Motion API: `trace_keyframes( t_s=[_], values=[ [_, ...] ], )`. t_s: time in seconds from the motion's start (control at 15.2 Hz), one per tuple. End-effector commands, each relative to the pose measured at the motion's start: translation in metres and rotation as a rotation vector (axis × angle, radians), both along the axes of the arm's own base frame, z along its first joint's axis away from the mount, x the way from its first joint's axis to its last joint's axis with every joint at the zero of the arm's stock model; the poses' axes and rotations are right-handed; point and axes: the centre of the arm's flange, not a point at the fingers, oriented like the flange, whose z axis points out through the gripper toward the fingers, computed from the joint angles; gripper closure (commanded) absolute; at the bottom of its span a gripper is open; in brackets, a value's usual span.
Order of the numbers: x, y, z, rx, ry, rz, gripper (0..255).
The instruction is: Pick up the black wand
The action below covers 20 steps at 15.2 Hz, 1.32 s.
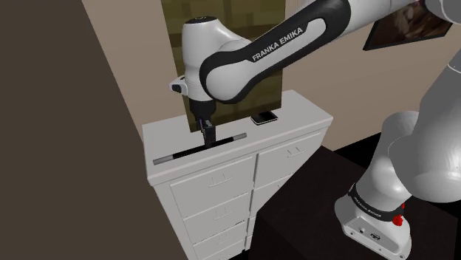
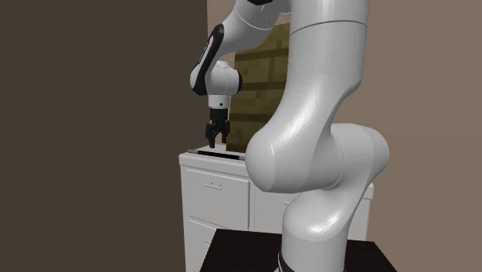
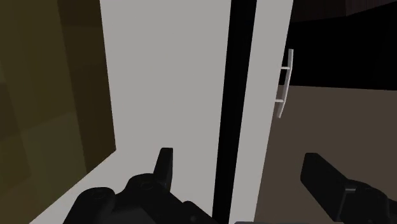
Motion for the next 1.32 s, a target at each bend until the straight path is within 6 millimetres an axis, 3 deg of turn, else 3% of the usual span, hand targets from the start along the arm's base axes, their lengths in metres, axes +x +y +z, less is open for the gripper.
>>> trace_keyframes(
  t_s=[0.0, 0.26, 0.4, 0.46, 1.06, 1.25],
  values=[
    [0.000, 0.000, -0.011, -0.001, 0.000, 0.008, 0],
    [0.000, 0.000, -0.035, -0.001, 0.000, 0.008, 0],
    [0.000, 0.000, -0.035, -0.001, 0.000, 0.008, 0],
    [0.000, 0.000, -0.035, -0.001, 0.000, 0.008, 255],
    [0.000, 0.000, -0.035, -0.001, 0.000, 0.008, 255],
    [0.000, 0.000, -0.019, -0.001, 0.000, 0.008, 255]
  ],
)
